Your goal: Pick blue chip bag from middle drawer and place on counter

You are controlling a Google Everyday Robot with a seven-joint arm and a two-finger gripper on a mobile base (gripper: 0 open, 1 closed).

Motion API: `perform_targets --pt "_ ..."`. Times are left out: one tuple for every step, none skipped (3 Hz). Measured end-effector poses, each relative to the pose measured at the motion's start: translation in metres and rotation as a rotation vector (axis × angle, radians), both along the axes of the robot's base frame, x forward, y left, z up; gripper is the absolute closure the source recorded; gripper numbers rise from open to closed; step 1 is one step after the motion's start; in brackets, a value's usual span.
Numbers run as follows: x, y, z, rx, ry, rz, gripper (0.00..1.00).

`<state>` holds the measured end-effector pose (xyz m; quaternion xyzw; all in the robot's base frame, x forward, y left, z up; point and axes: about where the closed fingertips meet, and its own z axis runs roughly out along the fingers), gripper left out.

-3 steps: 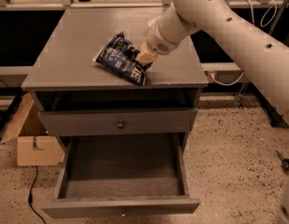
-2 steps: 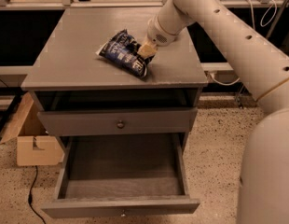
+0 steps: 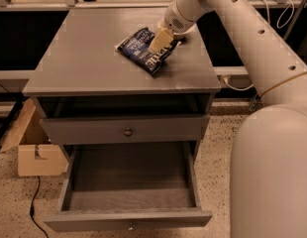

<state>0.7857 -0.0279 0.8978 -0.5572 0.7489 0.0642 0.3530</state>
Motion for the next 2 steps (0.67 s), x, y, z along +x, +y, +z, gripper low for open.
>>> perform_targets --pt "0.000 -0.008 0.012 0.006 -0.028 -0.016 0.00" --pt "-0.018 -0.028 0.041 -0.001 -0.100 -0.049 0.00"
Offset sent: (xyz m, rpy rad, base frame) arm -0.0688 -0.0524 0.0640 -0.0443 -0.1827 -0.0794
